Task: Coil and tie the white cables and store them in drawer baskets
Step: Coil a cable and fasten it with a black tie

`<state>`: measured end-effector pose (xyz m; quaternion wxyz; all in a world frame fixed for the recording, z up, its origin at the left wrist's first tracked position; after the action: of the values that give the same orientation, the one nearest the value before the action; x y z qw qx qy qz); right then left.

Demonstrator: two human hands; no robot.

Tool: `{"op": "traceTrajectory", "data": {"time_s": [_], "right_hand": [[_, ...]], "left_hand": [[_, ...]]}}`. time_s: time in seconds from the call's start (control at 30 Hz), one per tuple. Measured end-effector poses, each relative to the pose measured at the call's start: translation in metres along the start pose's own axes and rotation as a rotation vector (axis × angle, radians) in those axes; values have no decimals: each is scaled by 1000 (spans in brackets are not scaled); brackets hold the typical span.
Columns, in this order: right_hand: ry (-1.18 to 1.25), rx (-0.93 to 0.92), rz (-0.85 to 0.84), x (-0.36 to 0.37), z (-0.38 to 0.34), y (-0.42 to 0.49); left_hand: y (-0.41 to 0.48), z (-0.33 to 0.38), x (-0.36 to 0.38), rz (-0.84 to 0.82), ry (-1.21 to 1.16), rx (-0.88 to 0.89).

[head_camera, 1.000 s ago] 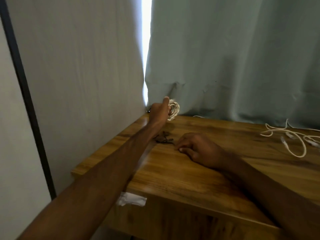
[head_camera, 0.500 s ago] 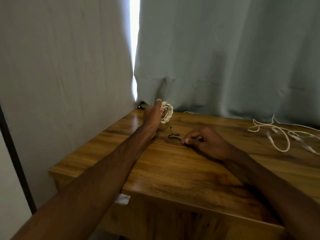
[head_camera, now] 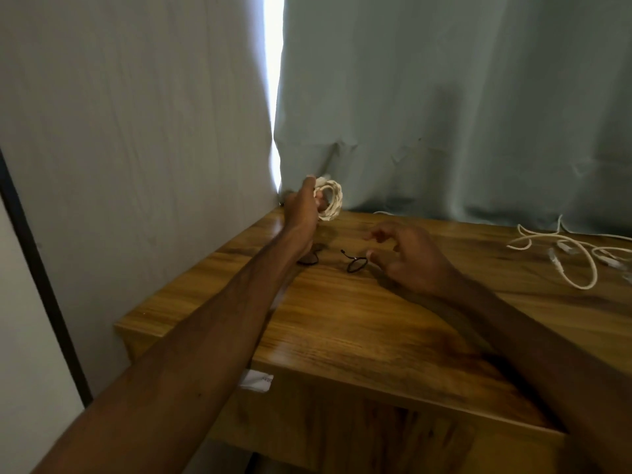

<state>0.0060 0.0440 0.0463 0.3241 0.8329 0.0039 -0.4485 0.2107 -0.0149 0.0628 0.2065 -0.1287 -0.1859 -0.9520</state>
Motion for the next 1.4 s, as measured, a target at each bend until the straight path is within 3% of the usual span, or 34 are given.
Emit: {"op": "traceTrajectory", "data": {"time_s": [0.2, 0.4, 0.53, 0.77, 0.97, 1.23, 1.4], "right_hand": [[-35, -229, -250, 30, -30, 0], [29, -36, -213, 6, 21, 4], [38, 112, -60, -18, 56, 6], [540, 274, 87, -60, 67, -1], [782, 450, 145, -67, 81, -8], [720, 564, 91, -58, 76, -10], [693, 608, 146, -56, 73, -13]], "left_hand": [[13, 12, -24, 29, -20, -26], [17, 18, -16, 12, -15, -40], [6, 10, 17, -32, 38, -43], [-34, -24, 107, -211, 146, -40], [-60, -37, 146, -275, 172, 17], [-68, -44, 135, -193, 456, 120], [-72, -35, 129, -124, 424, 171]]}}
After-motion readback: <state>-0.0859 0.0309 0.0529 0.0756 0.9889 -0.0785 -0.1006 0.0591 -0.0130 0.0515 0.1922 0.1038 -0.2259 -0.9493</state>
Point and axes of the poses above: each hand's wrist, its own y-axis towards the middle knuckle, its own x-axis out of the palm, z = x × y, the point moved 5 cm from there along y, towards the middle knuckle, and after that the axes turned 6 degrees about x, right-handed, at the moved point
